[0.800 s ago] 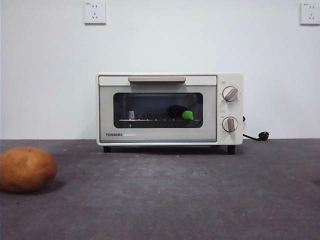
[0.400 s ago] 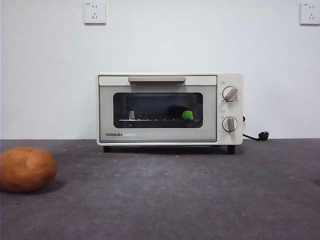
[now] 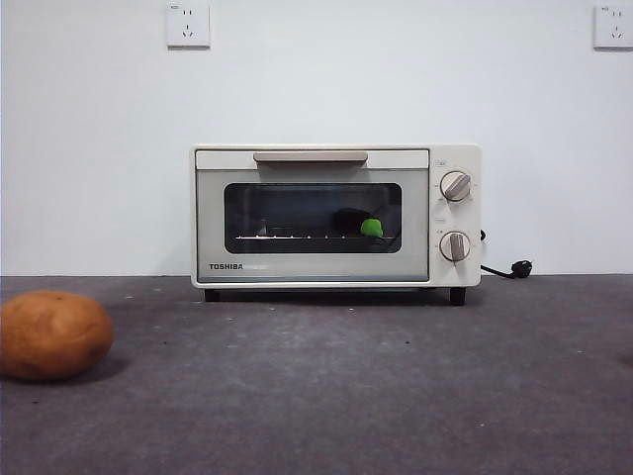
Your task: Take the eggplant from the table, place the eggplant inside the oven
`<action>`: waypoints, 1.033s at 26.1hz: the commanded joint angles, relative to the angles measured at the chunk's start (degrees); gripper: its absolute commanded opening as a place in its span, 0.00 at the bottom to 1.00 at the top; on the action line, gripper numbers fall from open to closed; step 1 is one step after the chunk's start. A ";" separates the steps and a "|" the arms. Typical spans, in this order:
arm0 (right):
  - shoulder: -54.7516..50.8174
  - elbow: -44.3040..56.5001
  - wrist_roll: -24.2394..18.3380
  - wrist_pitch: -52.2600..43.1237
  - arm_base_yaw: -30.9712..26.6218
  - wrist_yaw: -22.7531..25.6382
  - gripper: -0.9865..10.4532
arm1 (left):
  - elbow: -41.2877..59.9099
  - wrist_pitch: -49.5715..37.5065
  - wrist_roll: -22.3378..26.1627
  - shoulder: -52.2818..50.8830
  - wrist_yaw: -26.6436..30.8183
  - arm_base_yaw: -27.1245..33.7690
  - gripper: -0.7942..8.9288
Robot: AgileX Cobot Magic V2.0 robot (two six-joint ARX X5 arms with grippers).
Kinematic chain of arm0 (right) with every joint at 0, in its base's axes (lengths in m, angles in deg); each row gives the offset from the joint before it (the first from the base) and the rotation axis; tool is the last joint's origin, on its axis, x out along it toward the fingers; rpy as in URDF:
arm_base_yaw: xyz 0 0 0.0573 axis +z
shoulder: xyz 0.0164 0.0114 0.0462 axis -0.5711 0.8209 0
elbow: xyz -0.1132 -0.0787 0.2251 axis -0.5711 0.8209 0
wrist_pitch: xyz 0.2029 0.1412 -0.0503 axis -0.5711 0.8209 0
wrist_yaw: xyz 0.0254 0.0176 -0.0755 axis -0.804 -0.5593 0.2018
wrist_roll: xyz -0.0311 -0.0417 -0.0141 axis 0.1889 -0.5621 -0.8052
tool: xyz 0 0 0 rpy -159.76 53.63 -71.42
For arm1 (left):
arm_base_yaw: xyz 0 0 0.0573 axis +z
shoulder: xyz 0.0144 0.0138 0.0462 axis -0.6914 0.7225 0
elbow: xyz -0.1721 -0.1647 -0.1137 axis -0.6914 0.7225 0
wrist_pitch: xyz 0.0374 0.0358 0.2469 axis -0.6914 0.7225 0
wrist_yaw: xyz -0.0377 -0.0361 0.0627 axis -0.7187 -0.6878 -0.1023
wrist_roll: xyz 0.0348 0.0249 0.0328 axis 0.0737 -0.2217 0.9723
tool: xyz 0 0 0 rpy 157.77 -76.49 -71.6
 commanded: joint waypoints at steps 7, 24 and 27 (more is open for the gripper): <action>8.28 0.09 0.37 1.31 0.04 -0.15 0.09 | 0.22 -5.46 3.58 0.00 -1.09 -0.15 0.08; 18.84 0.09 0.37 1.18 -0.02 -0.15 0.09 | 0.81 -10.86 22.12 -12.15 1.73 0.83 0.08; 18.86 0.09 0.37 0.68 -0.02 -0.13 0.09 | 9.01 -19.80 22.05 -17.03 1.62 1.88 0.08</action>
